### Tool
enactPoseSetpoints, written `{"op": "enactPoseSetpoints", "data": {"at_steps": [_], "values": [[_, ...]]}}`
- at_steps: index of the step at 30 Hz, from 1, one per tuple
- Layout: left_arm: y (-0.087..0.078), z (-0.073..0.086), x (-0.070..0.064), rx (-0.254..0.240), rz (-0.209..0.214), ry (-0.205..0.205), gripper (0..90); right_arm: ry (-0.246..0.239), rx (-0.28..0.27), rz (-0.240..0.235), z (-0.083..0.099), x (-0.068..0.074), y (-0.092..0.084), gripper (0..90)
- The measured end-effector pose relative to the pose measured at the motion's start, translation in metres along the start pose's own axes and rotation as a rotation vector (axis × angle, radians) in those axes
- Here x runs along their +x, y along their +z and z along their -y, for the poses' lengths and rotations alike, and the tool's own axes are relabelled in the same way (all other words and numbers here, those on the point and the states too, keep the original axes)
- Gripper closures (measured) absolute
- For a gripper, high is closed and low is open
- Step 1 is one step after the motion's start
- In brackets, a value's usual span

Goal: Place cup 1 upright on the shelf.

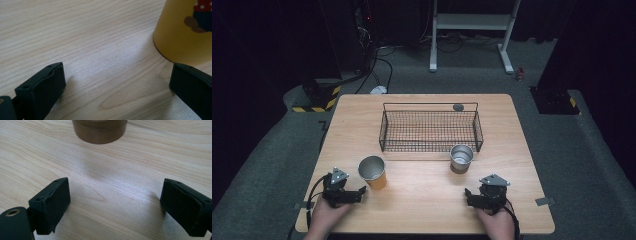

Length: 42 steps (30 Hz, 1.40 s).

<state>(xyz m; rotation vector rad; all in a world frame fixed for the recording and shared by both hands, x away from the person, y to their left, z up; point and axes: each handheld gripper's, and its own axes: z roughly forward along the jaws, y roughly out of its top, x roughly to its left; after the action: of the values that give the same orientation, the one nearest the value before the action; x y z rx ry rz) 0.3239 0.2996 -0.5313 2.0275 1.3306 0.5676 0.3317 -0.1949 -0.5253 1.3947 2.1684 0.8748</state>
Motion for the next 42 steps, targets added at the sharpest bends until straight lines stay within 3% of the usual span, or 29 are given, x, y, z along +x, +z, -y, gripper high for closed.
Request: {"op": "enactPoseSetpoints", "data": {"at_steps": [23,33,42], "values": [[-0.001,0.0,0.001,0.003,0.012,0.007,0.5,-0.007,-0.002,-0.003,-0.002,-0.001,0.002,9.2],[-0.009,-0.001,0.0,-0.042,0.003,0.016,0.6,-0.005,-0.001,-0.002,-0.002,-0.001,0.002,9.2],[-0.023,-0.003,0.0,-0.095,0.039,0.017,0.6,-0.005,-0.001,-0.002,-0.002,-0.001,0.002,9.2]]}}
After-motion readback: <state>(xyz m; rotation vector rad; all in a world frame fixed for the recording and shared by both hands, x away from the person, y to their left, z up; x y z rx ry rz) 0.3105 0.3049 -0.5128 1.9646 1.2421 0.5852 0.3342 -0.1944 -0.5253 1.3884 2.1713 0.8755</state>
